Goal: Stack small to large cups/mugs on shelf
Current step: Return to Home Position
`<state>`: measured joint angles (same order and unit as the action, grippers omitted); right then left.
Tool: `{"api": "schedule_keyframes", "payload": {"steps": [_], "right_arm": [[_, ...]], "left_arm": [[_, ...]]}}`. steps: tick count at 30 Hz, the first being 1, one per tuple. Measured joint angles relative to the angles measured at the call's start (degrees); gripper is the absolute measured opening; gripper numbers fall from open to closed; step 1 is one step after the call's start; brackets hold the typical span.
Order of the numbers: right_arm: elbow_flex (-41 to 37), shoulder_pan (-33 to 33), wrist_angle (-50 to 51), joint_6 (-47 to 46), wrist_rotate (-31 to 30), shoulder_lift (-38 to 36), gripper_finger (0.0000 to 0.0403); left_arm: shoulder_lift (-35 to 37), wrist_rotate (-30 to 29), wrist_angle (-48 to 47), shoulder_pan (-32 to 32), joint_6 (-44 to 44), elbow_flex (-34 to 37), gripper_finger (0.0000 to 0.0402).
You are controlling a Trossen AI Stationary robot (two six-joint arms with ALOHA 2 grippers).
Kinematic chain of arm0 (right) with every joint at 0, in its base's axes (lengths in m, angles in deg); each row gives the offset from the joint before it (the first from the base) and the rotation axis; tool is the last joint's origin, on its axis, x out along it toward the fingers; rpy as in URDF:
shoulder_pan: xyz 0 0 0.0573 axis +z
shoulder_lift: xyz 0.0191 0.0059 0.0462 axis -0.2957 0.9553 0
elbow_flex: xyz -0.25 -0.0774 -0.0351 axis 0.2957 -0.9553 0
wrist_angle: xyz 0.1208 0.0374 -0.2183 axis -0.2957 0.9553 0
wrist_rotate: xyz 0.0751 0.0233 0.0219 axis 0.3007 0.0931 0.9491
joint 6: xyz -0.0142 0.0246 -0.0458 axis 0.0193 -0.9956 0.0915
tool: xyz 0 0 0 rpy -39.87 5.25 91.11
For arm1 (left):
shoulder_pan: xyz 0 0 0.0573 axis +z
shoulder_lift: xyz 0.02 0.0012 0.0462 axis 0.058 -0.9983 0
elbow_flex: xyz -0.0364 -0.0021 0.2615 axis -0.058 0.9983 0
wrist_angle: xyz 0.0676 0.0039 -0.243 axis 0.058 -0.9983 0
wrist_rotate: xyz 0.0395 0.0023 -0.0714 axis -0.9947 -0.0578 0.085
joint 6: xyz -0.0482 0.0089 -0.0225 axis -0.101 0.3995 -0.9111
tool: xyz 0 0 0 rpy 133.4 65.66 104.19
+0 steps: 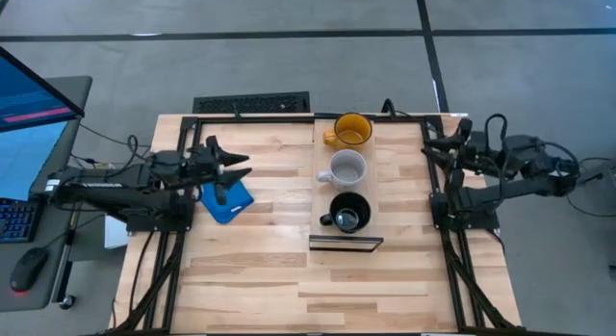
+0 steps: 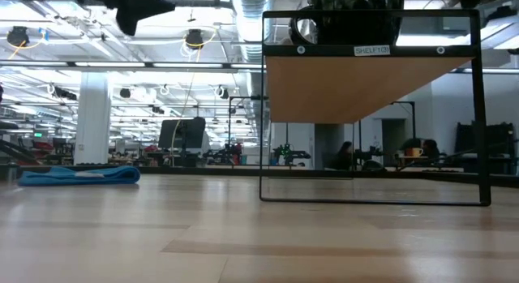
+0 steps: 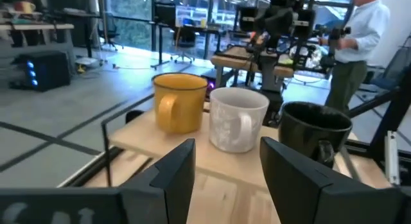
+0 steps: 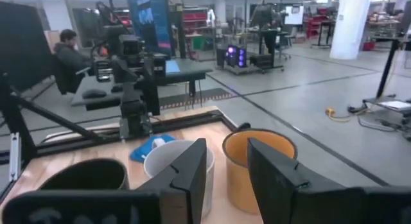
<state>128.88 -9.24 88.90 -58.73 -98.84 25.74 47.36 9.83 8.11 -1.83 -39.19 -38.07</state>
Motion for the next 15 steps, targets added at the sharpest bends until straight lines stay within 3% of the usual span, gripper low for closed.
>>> {"api": "schedule_keyframes", "payload": {"steps": [6,15], "right_arm": [[-5.22,0.00,-1.26,2.04,0.36,-5.25,0.0133],[-8.95,-0.02,-4.07,4.67,0.38,-11.88,0.0135]], "left_arm": [[7.54,1.21,1.80,4.99,-1.41,7.16,0.0167],[12.61,15.74,9.72,16.82,-5.47,16.06,0.0167]]}}
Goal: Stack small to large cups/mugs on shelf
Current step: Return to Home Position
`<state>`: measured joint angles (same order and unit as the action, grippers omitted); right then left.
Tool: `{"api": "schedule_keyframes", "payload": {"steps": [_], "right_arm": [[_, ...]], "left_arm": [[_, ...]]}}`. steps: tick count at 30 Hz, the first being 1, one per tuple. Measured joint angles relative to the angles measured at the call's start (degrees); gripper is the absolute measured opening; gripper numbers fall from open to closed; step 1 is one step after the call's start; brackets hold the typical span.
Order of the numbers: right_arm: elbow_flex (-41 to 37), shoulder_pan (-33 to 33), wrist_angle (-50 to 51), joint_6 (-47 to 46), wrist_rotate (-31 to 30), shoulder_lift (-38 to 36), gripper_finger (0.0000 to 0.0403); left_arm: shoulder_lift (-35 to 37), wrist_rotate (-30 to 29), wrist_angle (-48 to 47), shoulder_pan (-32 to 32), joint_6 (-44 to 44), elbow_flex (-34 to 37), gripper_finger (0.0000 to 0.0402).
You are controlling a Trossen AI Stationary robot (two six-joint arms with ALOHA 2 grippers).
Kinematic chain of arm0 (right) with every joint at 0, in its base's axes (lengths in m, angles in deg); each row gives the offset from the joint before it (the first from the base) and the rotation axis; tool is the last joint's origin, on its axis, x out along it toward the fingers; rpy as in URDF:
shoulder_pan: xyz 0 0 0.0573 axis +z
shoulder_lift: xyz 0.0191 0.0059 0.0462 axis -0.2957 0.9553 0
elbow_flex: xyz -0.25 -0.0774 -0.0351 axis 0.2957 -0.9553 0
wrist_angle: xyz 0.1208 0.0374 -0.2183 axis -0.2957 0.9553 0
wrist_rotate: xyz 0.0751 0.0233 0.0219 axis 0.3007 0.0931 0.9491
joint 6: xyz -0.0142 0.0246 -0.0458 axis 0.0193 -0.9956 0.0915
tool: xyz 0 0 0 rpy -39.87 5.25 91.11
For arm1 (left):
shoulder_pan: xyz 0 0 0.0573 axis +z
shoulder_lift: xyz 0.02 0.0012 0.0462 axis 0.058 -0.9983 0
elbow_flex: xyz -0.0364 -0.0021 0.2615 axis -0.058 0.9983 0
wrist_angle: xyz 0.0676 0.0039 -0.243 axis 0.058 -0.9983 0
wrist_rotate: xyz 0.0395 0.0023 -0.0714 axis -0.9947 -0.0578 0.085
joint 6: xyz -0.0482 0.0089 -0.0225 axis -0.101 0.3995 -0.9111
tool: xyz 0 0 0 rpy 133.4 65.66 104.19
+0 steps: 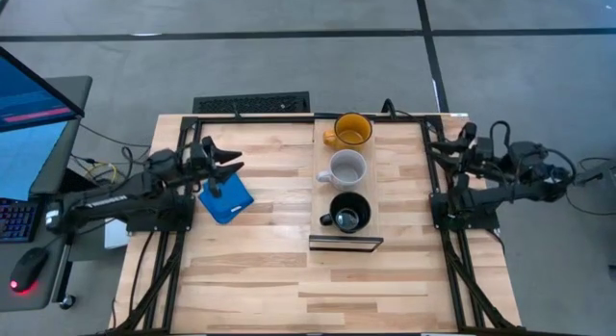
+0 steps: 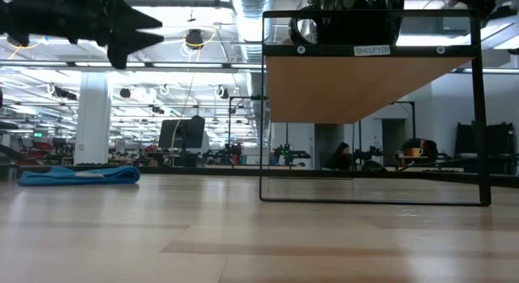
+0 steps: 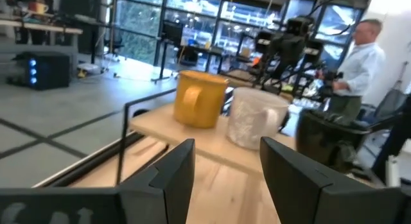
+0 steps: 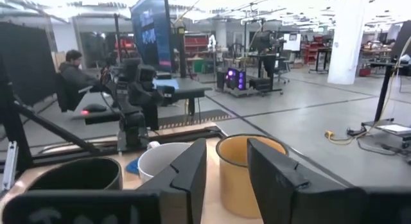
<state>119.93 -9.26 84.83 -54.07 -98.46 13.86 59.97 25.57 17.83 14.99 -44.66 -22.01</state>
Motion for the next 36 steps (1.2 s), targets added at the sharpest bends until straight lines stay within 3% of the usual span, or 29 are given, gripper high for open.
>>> {"api": "schedule_keyframes", "payload": {"steps": [8,13,18,28,36], "right_arm": [[-5.44,-0.04,-0.12,-3.93,-0.26,-5.05,0.0133],[-10.40,-0.44,-2.63,-6.03,-0.42,-6.02,0.0135],[-14.10,-1.60,-4.81,-6.24,-0.33,-6.02,0.0133],[-21.28,-2.91,-13.42,-5.94,-0.15,-6.05,0.0133],[-26.51,-2.91,-19.87,-5.97,0.00,-6.04,0.0135]], "left_arm": [[0.02,9.87,0.50,10.52,-0.10,1.56,0.0167],[0.02,11.96,1.11,14.24,-0.76,3.92,0.0167],[0.07,16.04,10.05,14.94,-1.75,7.80,0.0167],[0.04,16.54,16.90,14.96,-5.13,13.40,0.0167],[0.17,16.50,17.12,14.94,-6.05,14.87,0.0167]]}}
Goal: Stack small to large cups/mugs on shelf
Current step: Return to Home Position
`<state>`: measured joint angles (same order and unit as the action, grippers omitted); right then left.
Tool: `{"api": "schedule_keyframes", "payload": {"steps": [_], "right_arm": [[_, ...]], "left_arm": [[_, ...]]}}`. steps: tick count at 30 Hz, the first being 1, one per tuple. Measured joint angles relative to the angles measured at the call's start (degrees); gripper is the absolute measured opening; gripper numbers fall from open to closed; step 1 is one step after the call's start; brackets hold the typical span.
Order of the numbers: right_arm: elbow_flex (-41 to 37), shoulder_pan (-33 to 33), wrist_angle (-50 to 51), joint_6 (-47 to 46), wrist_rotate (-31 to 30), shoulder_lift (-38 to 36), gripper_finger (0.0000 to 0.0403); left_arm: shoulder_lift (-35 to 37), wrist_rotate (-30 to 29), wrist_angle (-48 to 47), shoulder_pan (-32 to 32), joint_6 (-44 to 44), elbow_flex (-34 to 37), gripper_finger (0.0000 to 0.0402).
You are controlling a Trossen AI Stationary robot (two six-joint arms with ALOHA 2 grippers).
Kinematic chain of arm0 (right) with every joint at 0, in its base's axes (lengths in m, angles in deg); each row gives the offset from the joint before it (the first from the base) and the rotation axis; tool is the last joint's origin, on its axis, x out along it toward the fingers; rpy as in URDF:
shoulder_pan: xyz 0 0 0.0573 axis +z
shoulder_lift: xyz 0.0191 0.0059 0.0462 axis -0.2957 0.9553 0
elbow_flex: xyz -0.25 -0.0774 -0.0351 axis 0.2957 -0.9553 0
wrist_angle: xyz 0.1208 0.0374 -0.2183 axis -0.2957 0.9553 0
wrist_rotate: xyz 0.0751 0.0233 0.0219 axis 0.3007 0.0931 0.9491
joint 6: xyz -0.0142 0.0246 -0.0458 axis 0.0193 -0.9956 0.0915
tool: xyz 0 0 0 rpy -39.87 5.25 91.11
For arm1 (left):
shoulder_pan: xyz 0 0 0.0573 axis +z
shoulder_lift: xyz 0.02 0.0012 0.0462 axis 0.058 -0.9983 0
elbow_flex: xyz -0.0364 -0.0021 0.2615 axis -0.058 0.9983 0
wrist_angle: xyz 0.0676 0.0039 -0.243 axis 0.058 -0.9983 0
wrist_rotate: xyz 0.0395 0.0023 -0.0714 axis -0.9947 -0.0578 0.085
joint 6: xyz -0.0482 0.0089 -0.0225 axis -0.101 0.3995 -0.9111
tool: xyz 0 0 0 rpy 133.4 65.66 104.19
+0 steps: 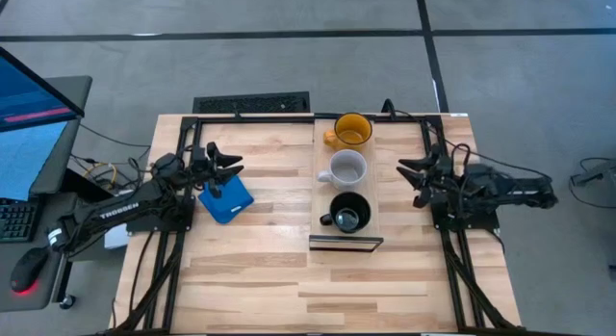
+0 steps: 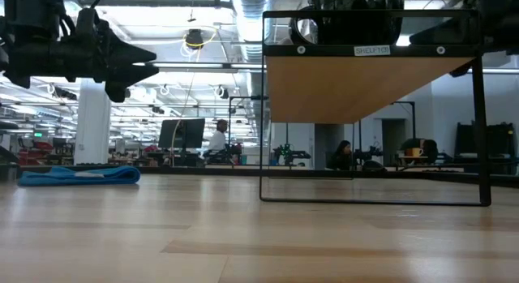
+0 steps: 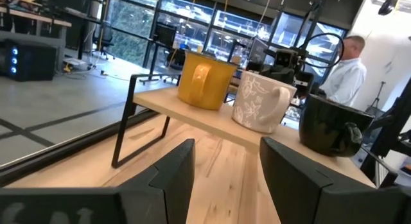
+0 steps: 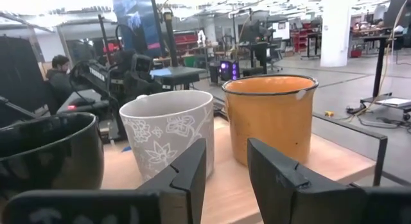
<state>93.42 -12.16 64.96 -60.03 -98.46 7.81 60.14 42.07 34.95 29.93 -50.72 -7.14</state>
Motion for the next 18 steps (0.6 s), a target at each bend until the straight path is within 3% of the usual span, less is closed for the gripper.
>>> {"api": "schedule_keyframes", "payload": {"steps": [5,18], "right_arm": [[-2.82,0.00,-5.57,1.46,0.18,-0.02,0.0133],[-3.11,-0.02,-5.38,1.49,3.02,-0.02,0.0133]], "left_arm": [[0.99,0.26,-0.67,0.00,-0.09,0.33,0.0167],[4.71,0.74,-4.83,0.00,0.53,0.39,0.0167]]}}
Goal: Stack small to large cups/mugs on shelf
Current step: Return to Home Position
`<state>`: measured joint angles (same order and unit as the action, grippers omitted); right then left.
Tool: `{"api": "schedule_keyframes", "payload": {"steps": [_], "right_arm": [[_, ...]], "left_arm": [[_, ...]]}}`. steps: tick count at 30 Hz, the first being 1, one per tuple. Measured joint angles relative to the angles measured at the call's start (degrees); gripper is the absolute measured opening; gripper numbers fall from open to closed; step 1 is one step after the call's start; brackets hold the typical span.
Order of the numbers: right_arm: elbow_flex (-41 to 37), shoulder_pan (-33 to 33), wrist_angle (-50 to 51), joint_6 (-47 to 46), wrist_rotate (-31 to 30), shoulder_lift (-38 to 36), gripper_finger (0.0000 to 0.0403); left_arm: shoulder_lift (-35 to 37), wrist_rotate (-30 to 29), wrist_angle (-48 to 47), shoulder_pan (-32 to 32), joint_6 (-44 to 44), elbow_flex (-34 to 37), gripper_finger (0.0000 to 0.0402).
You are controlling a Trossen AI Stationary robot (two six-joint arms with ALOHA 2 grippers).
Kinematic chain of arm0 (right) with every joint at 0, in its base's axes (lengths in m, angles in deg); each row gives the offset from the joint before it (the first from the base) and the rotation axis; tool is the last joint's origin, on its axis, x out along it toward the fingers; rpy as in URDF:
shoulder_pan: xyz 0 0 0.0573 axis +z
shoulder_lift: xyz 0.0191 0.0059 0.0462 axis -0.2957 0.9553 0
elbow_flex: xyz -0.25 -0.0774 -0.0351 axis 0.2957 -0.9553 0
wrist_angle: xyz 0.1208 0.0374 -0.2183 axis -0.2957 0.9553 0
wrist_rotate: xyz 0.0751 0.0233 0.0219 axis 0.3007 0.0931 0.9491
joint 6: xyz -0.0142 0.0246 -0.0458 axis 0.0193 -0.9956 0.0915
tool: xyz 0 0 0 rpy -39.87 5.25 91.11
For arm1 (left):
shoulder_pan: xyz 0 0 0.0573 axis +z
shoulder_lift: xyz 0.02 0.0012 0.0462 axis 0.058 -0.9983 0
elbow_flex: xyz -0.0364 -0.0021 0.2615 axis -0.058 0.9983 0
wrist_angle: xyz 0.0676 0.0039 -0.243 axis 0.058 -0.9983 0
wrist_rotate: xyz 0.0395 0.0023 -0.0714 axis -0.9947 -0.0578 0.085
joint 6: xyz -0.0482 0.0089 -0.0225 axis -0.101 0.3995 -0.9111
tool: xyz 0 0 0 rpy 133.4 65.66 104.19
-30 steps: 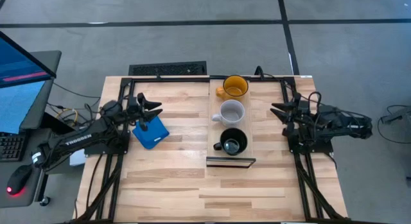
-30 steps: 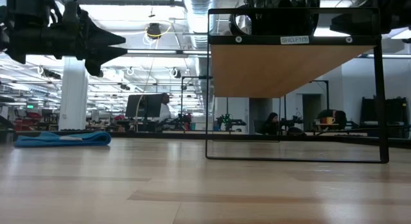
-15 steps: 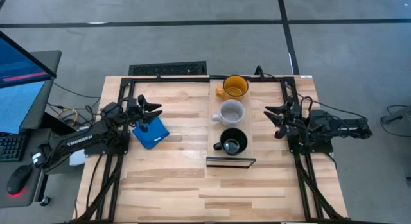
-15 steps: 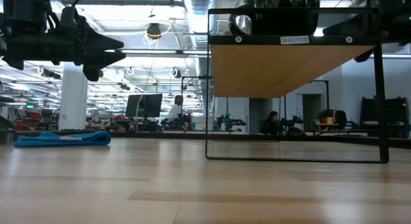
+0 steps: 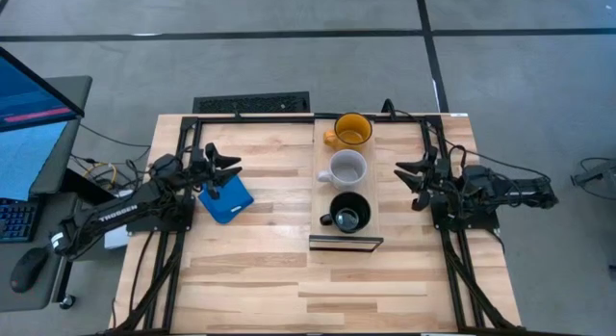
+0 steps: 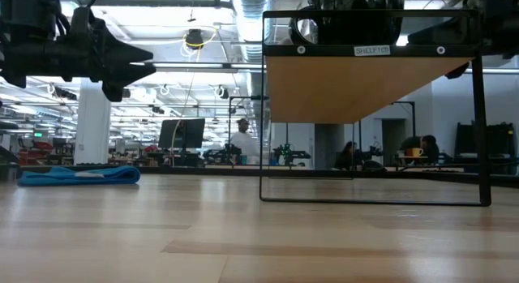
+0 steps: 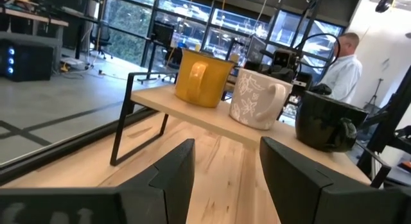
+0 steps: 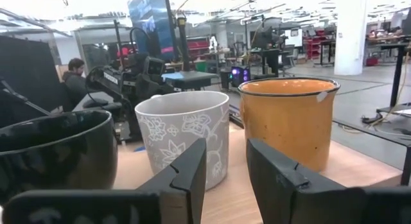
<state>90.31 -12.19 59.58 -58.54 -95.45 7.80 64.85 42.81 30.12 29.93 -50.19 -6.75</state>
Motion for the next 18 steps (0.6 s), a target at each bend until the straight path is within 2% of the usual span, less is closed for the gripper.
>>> {"api": "schedule_keyframes", "payload": {"steps": [7,14,18], "right_arm": [[-0.09,-0.31,-0.68,-0.42,-0.02,0.00,0.0134],[-6.70,-3.36,-9.16,-0.91,-0.02,0.02,0.0134],[-8.09,-5.68,-11.80,-1.48,3.05,-0.01,0.0134]], "left_arm": [[0.39,-0.10,-0.06,0.00,-0.44,0.02,0.0167],[0.39,-1.15,0.22,0.00,-0.46,0.04,0.0167],[0.39,-1.65,0.07,0.00,-0.45,0.07,0.0167]]}}
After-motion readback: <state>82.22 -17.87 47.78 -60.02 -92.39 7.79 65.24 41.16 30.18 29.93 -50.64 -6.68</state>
